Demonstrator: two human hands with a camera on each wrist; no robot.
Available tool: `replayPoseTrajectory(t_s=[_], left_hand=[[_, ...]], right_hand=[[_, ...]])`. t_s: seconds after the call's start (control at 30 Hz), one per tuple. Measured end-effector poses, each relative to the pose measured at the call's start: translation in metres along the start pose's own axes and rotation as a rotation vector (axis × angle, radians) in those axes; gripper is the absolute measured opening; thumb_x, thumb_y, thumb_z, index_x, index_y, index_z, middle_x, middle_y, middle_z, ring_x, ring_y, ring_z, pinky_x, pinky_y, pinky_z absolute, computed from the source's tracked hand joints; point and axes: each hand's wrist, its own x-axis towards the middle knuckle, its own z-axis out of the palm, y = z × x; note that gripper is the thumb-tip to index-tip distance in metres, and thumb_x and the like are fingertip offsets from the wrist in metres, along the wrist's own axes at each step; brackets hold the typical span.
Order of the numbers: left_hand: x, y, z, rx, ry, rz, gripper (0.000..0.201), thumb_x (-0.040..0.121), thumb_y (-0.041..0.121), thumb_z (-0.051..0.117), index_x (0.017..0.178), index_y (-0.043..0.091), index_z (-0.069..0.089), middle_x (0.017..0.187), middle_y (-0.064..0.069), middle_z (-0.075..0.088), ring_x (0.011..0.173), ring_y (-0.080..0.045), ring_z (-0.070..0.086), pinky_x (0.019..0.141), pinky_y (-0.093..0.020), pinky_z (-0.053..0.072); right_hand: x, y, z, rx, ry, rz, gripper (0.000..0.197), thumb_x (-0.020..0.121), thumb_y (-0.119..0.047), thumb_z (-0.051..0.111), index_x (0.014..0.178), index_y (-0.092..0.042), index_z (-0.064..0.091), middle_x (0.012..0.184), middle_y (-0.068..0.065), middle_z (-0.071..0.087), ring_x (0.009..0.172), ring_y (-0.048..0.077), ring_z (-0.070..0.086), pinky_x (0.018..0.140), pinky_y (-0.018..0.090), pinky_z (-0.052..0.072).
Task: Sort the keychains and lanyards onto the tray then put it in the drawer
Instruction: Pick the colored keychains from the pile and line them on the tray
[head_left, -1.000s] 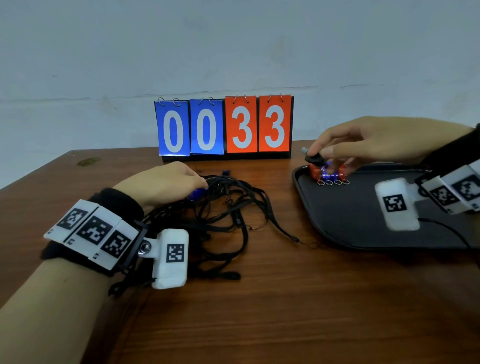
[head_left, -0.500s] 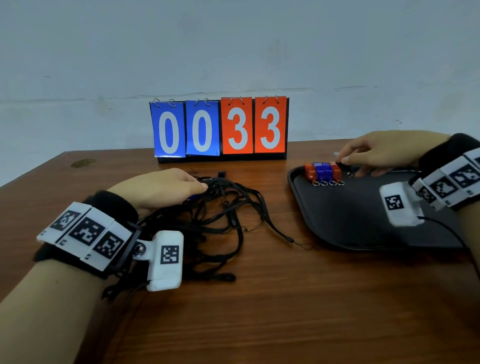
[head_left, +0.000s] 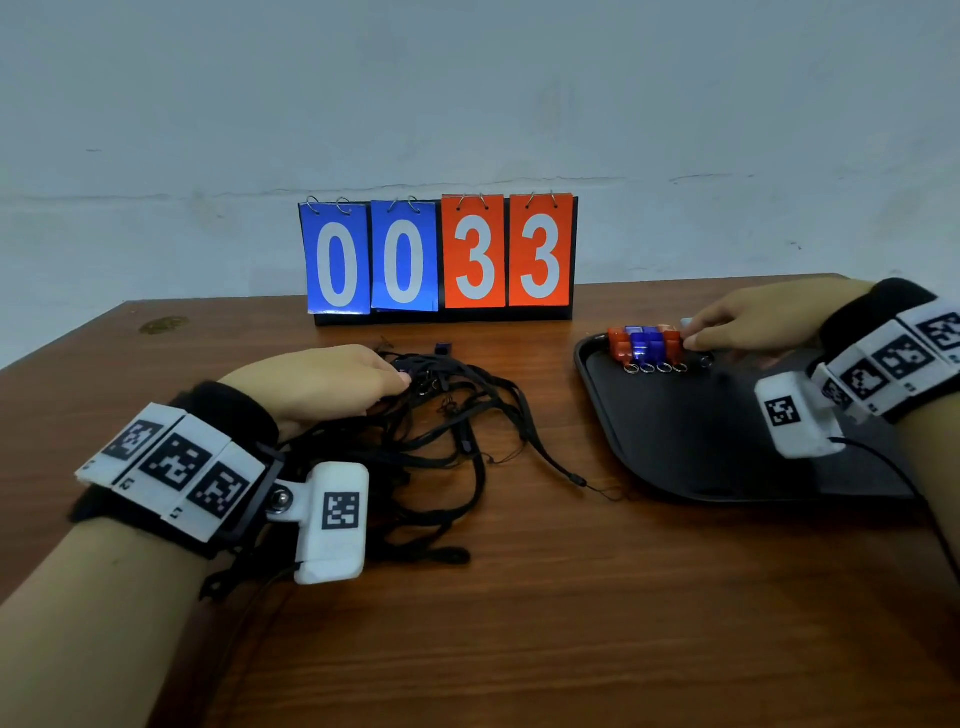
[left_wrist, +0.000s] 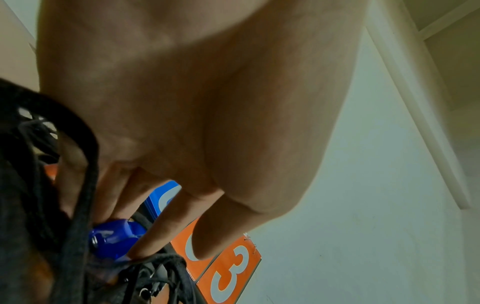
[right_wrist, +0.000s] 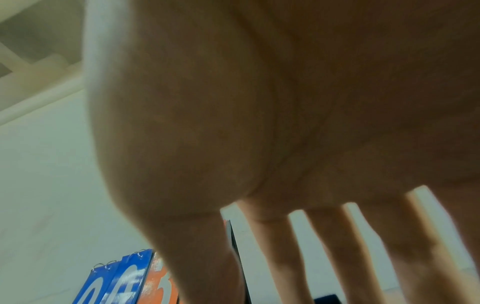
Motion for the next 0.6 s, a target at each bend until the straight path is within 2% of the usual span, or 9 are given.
replayPoseTrajectory(t_s=[0.03, 0.07, 0.13, 0.23, 0.3, 0.33, 0.43, 0.53, 0.6], left_hand=[[-0.0003, -0.0003, 0.0004, -0.005, -0.009, 0.001, 0.04, 0.084, 0.061, 0.051, 0.097, 0.026, 0.063, 0.099, -0.001, 0.058, 0.088, -0.022, 0.054, 0.111, -0.048, 0.04], [-0.0005, -0.001, 0.0008, -0.01, -0.006, 0.003, 0.046, 0.084, 0.061, 0.05, 0.098, 0.021, 0.068, 0.099, -0.001, 0.059, 0.089, -0.021, 0.055, 0.111, -0.049, 0.04], [0.0026, -0.0034, 0.0007, -0.017, 0.018, 0.004, 0.053, 0.093, 0.053, 0.052, 0.111, 0.007, 0.07, 0.103, -0.002, 0.065, 0.093, -0.023, 0.06, 0.11, -0.05, 0.042], [0.0026, -0.0019, 0.0016, -0.04, 0.057, -0.006, 0.033, 0.103, 0.041, 0.052, 0.114, 0.018, 0.072, 0.117, -0.004, 0.071, 0.107, -0.026, 0.065, 0.11, -0.048, 0.045], [0.0011, -0.001, 0.0023, -0.045, 0.064, -0.013, 0.03, 0.102, 0.042, 0.052, 0.112, 0.022, 0.073, 0.117, -0.007, 0.071, 0.11, -0.028, 0.065, 0.11, -0.048, 0.045], [0.0001, -0.0009, 0.0023, -0.04, 0.064, -0.016, 0.031, 0.102, 0.043, 0.052, 0.112, 0.022, 0.073, 0.117, -0.007, 0.071, 0.11, -0.029, 0.065, 0.11, -0.048, 0.045], [-0.0022, 0.0012, 0.0022, -0.03, 0.056, -0.011, 0.034, 0.103, 0.044, 0.051, 0.111, 0.019, 0.073, 0.116, -0.011, 0.071, 0.11, -0.032, 0.065, 0.109, -0.048, 0.045], [-0.0044, 0.0035, 0.0028, -0.034, 0.036, -0.005, 0.035, 0.104, 0.044, 0.051, 0.107, 0.017, 0.074, 0.114, -0.017, 0.071, 0.104, -0.033, 0.066, 0.105, -0.047, 0.046], [-0.0057, 0.0047, 0.0028, -0.025, 0.032, -0.001, 0.037, 0.104, 0.045, 0.051, 0.104, 0.016, 0.074, 0.109, -0.018, 0.072, 0.095, -0.028, 0.065, 0.103, -0.047, 0.047]], right_hand=[[0.0008, -0.0003, 0.0003, -0.009, -0.013, 0.003, 0.028, 0.099, -0.041, 0.056, 0.118, -0.024, 0.065, 0.09, 0.015, 0.069, 0.075, 0.038, 0.061, 0.059, 0.033, 0.046], [0.0005, -0.0019, 0.0005, -0.029, -0.018, 0.002, 0.027, 0.098, -0.044, 0.057, 0.117, -0.028, 0.066, 0.097, 0.015, 0.073, 0.081, 0.039, 0.067, 0.062, 0.035, 0.05], [-0.0014, -0.0047, 0.0003, -0.074, -0.009, 0.0, 0.027, 0.098, -0.046, 0.055, 0.116, -0.03, 0.067, 0.107, 0.015, 0.074, 0.091, 0.032, 0.072, 0.068, 0.033, 0.054], [-0.0025, -0.0061, 0.0004, -0.083, 0.008, -0.007, 0.029, 0.1, -0.044, 0.054, 0.119, -0.026, 0.066, 0.104, 0.013, 0.074, 0.087, 0.026, 0.07, 0.07, 0.03, 0.054], [-0.0015, -0.0041, 0.0002, -0.065, 0.015, -0.006, 0.029, 0.1, -0.043, 0.054, 0.121, -0.026, 0.065, 0.105, 0.011, 0.073, 0.097, 0.029, 0.071, 0.076, 0.034, 0.057], [-0.0009, -0.003, -0.0002, -0.053, 0.026, -0.004, 0.029, 0.1, -0.042, 0.054, 0.122, -0.027, 0.065, 0.105, 0.011, 0.073, 0.096, 0.029, 0.071, 0.076, 0.035, 0.058], [-0.0012, -0.0013, -0.0014, -0.027, 0.073, -0.002, 0.025, 0.1, -0.042, 0.053, 0.116, -0.03, 0.067, 0.094, 0.01, 0.072, 0.073, 0.02, 0.063, 0.066, 0.03, 0.053], [-0.0013, -0.0007, -0.001, -0.024, 0.076, 0.009, 0.022, 0.101, -0.042, 0.053, 0.11, -0.03, 0.068, 0.094, 0.005, 0.073, 0.078, 0.016, 0.067, 0.065, 0.026, 0.054], [0.0011, 0.0005, -0.0005, -0.009, 0.044, 0.019, 0.022, 0.101, -0.041, 0.053, 0.11, -0.028, 0.069, 0.095, 0.009, 0.074, 0.081, 0.019, 0.069, 0.068, 0.028, 0.056]])
